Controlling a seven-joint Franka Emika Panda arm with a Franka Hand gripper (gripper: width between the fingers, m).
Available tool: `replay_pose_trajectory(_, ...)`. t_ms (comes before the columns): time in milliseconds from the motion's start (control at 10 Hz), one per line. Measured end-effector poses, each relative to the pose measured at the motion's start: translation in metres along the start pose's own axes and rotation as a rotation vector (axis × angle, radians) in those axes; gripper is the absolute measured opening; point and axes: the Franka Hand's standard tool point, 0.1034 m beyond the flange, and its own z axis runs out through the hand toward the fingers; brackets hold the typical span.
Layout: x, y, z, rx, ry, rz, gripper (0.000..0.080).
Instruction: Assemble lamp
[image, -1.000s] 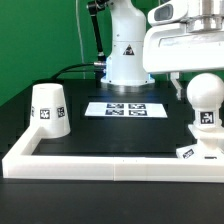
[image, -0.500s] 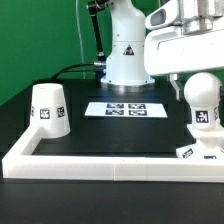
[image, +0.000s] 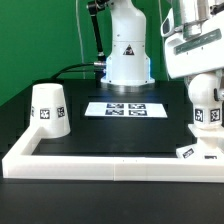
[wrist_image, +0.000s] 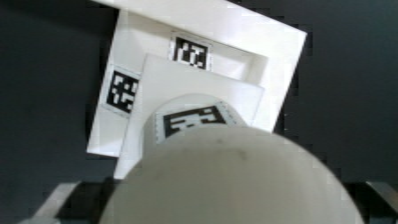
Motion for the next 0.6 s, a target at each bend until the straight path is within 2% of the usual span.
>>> replay_pose_trajectory(300, -0.0015, 0.0023, 0.0015, -0.019, -0.033, 0.289, 0.058)
replay_pose_trajectory(600, 0.004, 0.0018, 0.0023, -0.016, -0.042, 0.392, 0.058)
